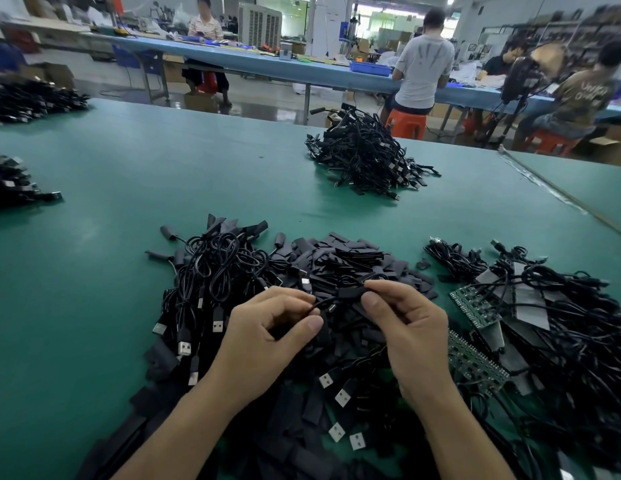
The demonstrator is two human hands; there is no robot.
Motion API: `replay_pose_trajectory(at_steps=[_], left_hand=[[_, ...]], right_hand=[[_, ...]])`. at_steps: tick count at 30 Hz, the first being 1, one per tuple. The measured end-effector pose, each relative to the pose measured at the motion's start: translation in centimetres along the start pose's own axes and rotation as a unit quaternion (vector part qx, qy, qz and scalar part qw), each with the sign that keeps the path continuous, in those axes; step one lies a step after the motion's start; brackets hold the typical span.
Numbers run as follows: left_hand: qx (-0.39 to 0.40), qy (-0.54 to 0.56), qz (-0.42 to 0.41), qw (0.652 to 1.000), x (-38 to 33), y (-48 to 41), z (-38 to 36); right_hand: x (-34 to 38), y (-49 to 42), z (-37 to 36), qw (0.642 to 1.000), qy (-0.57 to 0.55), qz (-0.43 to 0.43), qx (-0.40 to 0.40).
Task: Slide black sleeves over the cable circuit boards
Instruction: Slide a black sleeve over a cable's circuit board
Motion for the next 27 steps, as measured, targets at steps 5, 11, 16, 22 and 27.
replay_pose_trajectory(at_steps=[5,11,16,22,27], left_hand=[[-0.018,-0.119,-0.155,0.981,-3.3,-1.4,0.4],[-0.259,-0.149,-0.017,0.954,-3.9,-3.9,6.3],[-0.192,-0.269,0.097,0.939,-1.3,-4.6,9.0],[-0.001,-0.433,0.171,0.885,0.8,-4.2,7.6],[0.046,-0.483,0.124,0.865,0.2,-4.8,7.1]], right_hand=[[0.2,0.0,0.5,1.000,-0.028,0.006,-0.013],[0.8,0.7,0.5,0.928,0.324,0.084,-0.165],[-1.5,0.3,0.5,0.832,0.535,-0.077,-0.127],[-2.5,0.0,1.2,0.803,0.562,-0.168,-0.102],[-1.5,-0.2,2.3,0.793,0.574,-0.142,-0.146]])
Point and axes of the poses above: each hand's wrist, its own y-axis away from the middle knuckle, its own z-axis out of the back of the hand, x = y × z, the point moved 6 cm from there along -y, towards the middle knuckle, and after that the axes turned 14 degrees about -z, right-handed, at the moved point
